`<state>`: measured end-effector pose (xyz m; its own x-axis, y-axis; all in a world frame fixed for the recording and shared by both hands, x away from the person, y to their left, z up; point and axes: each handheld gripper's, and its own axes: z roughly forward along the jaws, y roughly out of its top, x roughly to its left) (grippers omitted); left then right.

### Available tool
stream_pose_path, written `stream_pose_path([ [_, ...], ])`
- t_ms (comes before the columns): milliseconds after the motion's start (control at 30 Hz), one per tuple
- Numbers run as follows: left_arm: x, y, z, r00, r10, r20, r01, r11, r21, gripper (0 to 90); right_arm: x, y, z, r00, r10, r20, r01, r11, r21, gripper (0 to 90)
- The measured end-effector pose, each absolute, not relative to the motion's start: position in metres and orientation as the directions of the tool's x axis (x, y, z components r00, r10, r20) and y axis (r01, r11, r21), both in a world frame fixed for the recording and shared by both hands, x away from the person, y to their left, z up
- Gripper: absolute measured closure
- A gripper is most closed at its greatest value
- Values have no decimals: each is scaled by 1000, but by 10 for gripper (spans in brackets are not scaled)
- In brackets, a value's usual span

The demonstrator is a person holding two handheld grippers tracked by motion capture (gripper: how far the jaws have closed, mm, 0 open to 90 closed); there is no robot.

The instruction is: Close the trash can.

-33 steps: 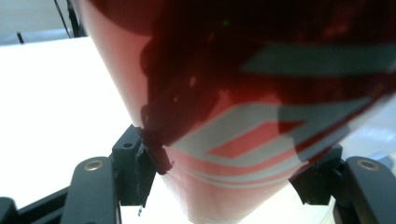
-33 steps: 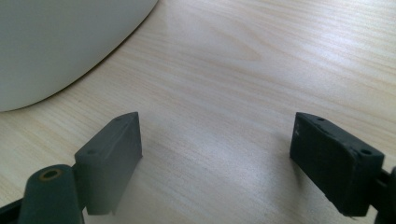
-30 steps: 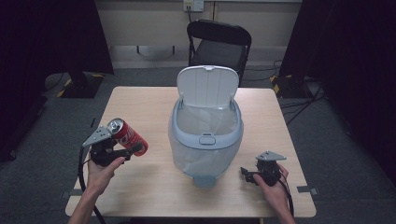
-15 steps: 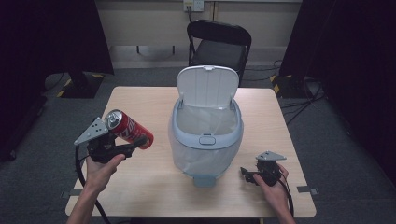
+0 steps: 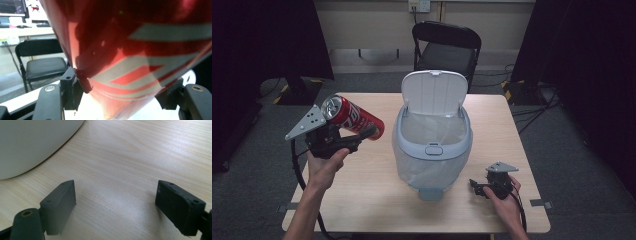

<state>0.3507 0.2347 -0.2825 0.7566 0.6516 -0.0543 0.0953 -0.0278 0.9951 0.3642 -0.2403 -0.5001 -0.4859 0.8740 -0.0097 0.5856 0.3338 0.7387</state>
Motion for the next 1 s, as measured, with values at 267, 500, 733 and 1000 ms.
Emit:
stream_pose_path([
  [267,353,217,-261,790,612,-48,60,1,998,341,364,-240,-500,-486,874,-9,586,334,739,157],
  [500,364,196,-252,843,536,-52,48,22,999,340,364,-240,-500,-486,874,-10,586,334,739,157],
  [733,373,170,-247,874,484,-44,51,-1,999,340,364,-240,-500,-486,874,-9,586,334,739,157],
  [1000,389,138,-243,907,419,-53,95,-81,992,338,364,-240,-500,-486,874,-9,586,334,738,152],
])
